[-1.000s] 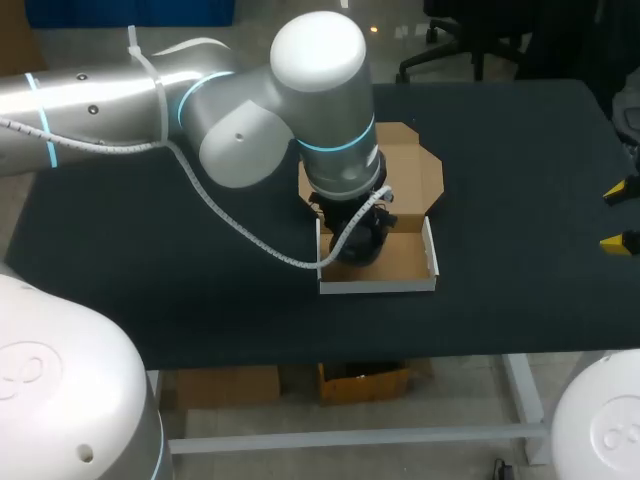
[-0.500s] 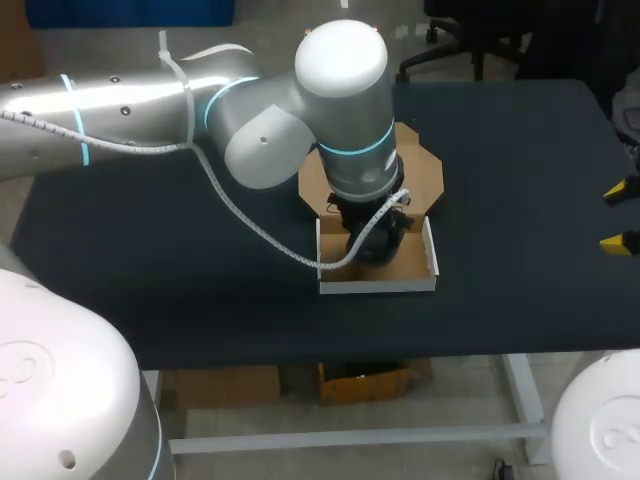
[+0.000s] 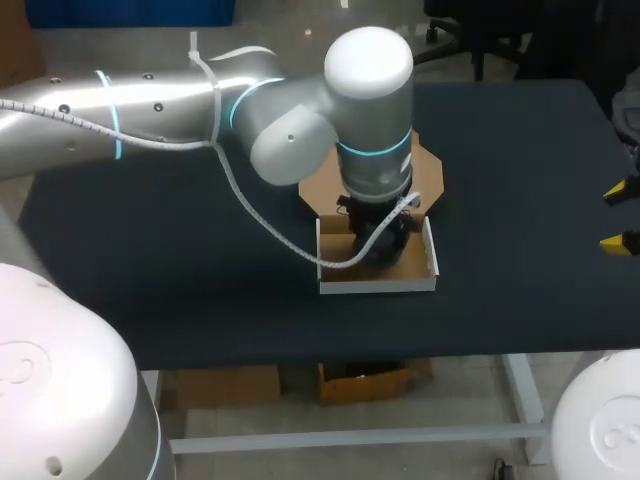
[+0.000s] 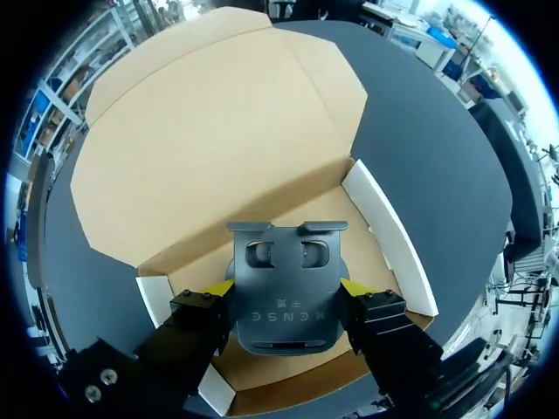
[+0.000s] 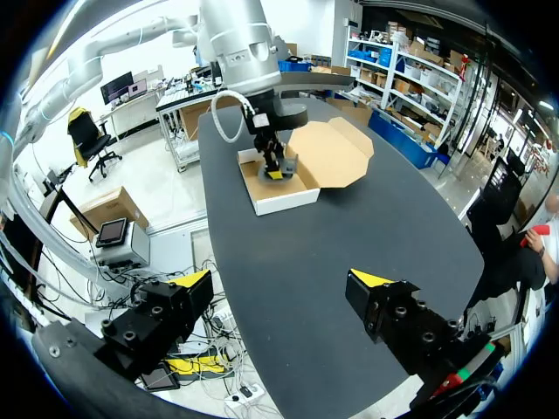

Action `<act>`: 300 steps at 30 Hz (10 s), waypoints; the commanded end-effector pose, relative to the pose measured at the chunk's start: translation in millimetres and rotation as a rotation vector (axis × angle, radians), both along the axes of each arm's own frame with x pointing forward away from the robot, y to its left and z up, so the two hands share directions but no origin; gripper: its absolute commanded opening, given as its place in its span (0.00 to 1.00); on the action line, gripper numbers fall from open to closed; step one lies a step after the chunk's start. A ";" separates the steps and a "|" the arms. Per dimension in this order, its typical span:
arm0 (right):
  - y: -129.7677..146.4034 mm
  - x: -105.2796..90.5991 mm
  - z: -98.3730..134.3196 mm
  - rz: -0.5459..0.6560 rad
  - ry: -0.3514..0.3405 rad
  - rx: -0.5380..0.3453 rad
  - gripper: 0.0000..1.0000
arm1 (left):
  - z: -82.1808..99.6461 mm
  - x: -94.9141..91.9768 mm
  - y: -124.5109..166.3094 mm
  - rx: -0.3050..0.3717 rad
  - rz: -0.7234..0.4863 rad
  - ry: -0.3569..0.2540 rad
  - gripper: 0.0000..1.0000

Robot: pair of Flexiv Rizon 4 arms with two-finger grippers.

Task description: Assemble the packaging by folding the flat box into shape, placing the metal phone stand inside, and closing the box properly

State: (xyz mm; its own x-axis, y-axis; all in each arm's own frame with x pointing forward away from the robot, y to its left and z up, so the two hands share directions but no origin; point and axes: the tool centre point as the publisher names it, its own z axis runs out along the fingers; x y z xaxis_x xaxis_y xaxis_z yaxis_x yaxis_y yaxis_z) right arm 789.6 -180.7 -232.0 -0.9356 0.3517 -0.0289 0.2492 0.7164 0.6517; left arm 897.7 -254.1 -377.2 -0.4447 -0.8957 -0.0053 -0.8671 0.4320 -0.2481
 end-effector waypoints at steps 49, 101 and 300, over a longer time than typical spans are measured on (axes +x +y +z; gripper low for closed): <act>-0.1 -1.8 1.1 -0.001 -0.001 -0.001 1.00 | -2.0 22.4 11.2 0.078 0.260 0.027 1.00; -0.1 -1.8 1.1 -0.001 -0.001 -0.001 1.00 | 15.3 -21.4 28.6 -0.021 0.388 0.204 1.00; 6.7 20.6 17.9 0.090 0.002 -0.018 1.00 | 88.2 -93.7 108.1 -0.412 0.152 -0.084 1.00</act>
State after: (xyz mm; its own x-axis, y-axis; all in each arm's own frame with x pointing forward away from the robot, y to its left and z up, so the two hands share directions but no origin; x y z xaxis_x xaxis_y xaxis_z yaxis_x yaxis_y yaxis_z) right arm 800.8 -173.5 -218.9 -0.9556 0.2886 -0.0592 0.1857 0.7460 0.6395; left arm 809.0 -167.8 -289.4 -0.2854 -0.9184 0.2741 -0.8915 0.1494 -0.4278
